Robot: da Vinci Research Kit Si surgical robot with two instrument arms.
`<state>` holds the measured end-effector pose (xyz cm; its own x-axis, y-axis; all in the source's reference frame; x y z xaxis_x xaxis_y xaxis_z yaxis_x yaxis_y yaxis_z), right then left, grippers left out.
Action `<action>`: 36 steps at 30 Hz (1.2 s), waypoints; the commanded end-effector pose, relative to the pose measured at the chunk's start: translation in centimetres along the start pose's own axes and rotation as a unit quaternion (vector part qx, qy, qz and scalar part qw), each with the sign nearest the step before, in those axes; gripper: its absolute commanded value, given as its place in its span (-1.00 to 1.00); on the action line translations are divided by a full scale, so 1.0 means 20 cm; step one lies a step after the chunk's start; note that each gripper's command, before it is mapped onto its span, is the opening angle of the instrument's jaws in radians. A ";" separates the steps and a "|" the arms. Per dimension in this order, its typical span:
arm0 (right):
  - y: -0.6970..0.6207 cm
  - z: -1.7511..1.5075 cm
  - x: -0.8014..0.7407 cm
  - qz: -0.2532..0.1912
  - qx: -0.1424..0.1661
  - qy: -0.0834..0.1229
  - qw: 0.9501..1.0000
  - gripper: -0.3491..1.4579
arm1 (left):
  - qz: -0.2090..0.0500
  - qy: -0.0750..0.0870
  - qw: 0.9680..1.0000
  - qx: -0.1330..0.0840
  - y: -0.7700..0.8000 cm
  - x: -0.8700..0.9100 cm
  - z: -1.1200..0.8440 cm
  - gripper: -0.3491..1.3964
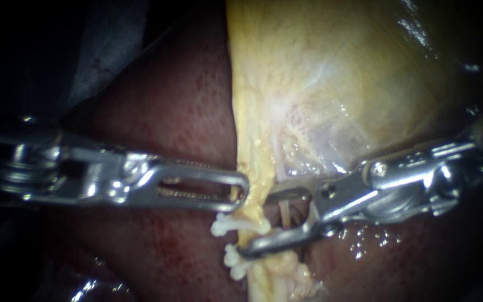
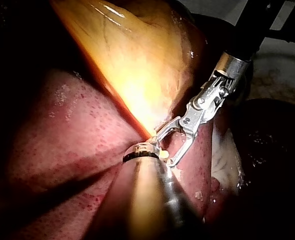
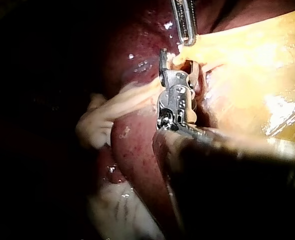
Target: Going back third clip left tube
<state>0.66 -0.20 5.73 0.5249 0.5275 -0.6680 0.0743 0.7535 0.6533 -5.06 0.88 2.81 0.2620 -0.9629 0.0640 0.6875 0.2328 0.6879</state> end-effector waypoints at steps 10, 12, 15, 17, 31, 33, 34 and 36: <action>-0.002 -0.036 0.005 0.014 -0.015 0.010 1.000 -0.04 | 0.000 0.000 1.000 0.000 0.001 -0.001 0.000 -1.00; -0.001 -0.045 0.007 0.008 -0.023 0.013 1.000 -0.01 | 0.000 0.000 1.000 0.000 0.002 -0.001 0.000 -1.00; -0.001 -0.058 0.010 0.005 -0.034 0.017 0.999 0.00 | 0.000 0.000 1.000 0.000 0.004 -0.002 0.000 -1.00; -0.001 -0.064 0.011 0.005 -0.040 0.018 0.999 0.01 | 0.000 0.000 1.000 0.000 0.004 -0.002 0.001 -1.00; 0.000 -0.086 0.016 -0.001 -0.066 0.023 0.998 0.05 | 0.000 -0.002 1.000 -0.002 0.008 -0.005 0.004 -1.00; 0.000 -0.086 0.016 -0.001 -0.066 0.023 0.998 0.05 | -0.001 -0.002 1.000 -0.002 0.009 -0.007 0.005 -1.00; 0.000 -0.086 0.016 -0.001 -0.066 0.023 0.998 0.05 | -0.001 -0.003 1.000 -0.003 0.009 -0.007 0.007 -1.00; -0.001 -0.086 0.016 -0.001 -0.066 0.023 0.998 0.05 | -0.001 -0.004 1.000 -0.005 0.009 -0.007 0.011 -1.00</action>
<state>-0.63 0.64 4.89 0.4853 0.5403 -0.6874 -0.0387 0.7987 0.6005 -5.16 1.01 3.11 0.2550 -0.9644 0.0697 0.6947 0.2329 0.6805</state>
